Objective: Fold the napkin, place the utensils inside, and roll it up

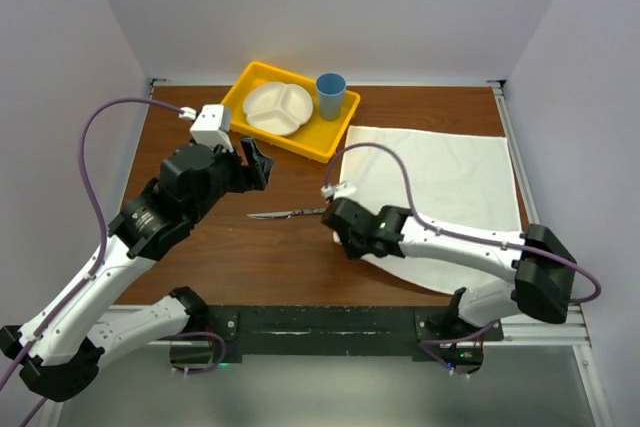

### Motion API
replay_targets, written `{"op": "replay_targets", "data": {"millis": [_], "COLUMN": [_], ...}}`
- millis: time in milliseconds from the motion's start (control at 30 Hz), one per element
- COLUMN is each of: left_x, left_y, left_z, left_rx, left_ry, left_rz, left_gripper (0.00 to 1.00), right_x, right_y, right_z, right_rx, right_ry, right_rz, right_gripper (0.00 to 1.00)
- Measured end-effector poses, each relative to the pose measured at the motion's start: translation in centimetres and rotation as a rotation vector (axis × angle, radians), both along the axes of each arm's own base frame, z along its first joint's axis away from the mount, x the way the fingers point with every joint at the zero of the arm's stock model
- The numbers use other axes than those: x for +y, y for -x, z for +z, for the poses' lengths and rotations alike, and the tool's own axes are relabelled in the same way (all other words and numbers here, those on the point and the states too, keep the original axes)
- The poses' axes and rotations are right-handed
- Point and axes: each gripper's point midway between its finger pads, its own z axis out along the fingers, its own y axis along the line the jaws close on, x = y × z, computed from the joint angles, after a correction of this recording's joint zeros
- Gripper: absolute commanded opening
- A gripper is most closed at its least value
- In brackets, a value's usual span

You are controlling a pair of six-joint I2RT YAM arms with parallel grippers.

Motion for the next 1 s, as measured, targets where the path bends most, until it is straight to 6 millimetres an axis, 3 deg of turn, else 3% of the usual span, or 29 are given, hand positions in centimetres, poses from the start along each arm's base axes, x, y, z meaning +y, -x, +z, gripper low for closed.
{"op": "replay_targets", "data": {"millis": [100,133,200,367,467,600,767,1000], "left_x": [-0.7,-1.1,-1.9,-4.4,-5.6,-7.0,-8.1,-8.9], "left_y": [0.4,0.6,0.9,1.9,2.2,1.9,1.2,-0.4], "left_z": [-0.7,-1.0,-1.7,-2.6,-2.5,-2.7,-4.3,-4.2], "left_rx": [0.001,0.004,0.012,0.028,0.029,0.039,0.093,0.091], "left_ry": [0.019,0.026,0.041,0.084,0.106,0.119,0.092,0.036], "left_rz": [-0.044,-0.066,-0.113,-0.245,-0.307,-0.358,-0.377,-0.380], "left_gripper": [0.76,0.76,0.76,0.76,0.75,0.74,0.75,0.75], "right_x": [-2.9,-5.5,-9.3,-18.8,-23.5,-29.1,-33.3,-35.3], "right_y": [-4.0,-6.5,-9.6,-15.3,-17.4,-20.5,-23.9,-27.1], "right_z": [2.2,2.9,4.4,7.1,7.1,4.9,2.5,0.0], "right_rx": [-0.045,-0.067,-0.105,-0.188,-0.193,-0.152,-0.118,-0.110], "right_ry": [-0.020,-0.015,-0.001,0.048,0.102,0.162,0.189,0.185], "right_rz": [-0.155,-0.268,-0.414,-0.704,-0.813,-0.930,-1.003,-1.023], "right_gripper": [0.00,0.00,0.00,0.00,0.00,0.00,0.00,0.00]}}
